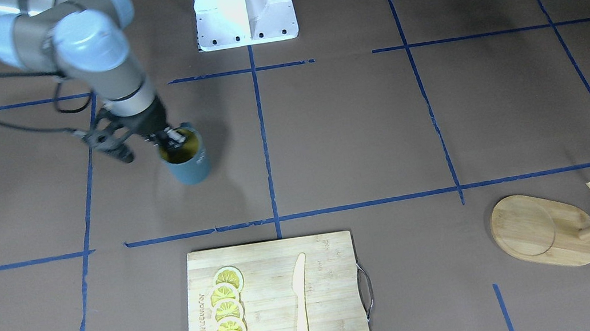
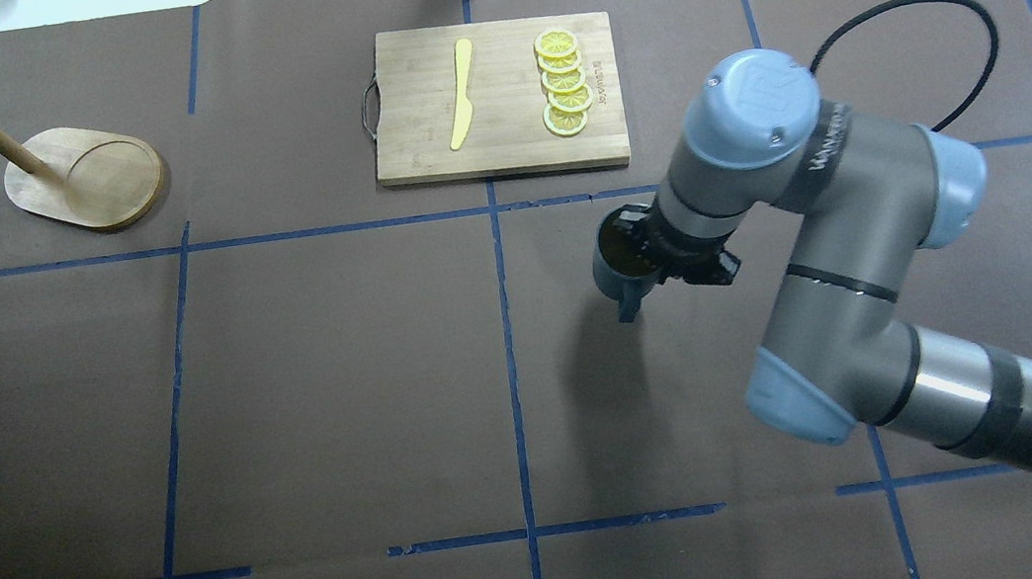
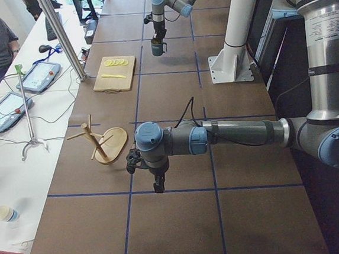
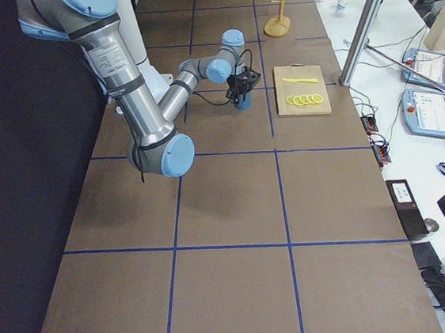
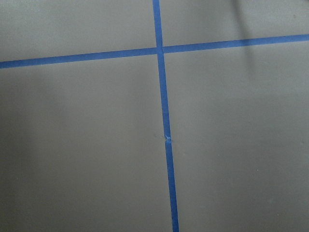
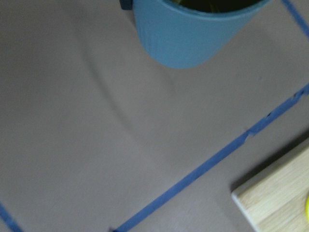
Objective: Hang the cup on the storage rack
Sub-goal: 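Carry the teal mug with the right gripper toward the table centre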
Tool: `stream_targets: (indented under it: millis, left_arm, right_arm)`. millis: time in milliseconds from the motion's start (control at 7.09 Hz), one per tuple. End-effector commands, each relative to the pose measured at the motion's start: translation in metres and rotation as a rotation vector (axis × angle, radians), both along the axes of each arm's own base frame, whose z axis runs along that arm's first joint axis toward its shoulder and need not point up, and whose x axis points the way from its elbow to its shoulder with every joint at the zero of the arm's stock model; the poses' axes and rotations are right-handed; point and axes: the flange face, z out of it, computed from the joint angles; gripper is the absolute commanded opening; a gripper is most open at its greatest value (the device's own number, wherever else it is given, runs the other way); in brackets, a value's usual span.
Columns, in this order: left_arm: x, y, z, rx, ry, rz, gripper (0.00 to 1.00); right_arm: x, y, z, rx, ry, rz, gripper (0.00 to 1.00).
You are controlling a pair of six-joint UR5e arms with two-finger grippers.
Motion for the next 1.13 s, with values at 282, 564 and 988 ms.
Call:
stream_targets:
  millis: [282,564,988]
  left_arm:
    - [0.0,0.004,0.003,-0.007,0.0,0.0,1.0]
    - [0.0,0.005,0.004,-0.011,0.0,0.0,1.0]
    - [0.0,0.005,0.004,-0.009,0.0,0.0,1.0]
  right_arm:
    - [-0.114,0.025,-0.083,-0.08,0.025,0.082,0.05]
    - [-0.119,0.032,-0.071,-0.083,0.042,0.089,0.43]
    - [-0.114,0.033,-0.06,-0.034,0.055,0.052,1.0]
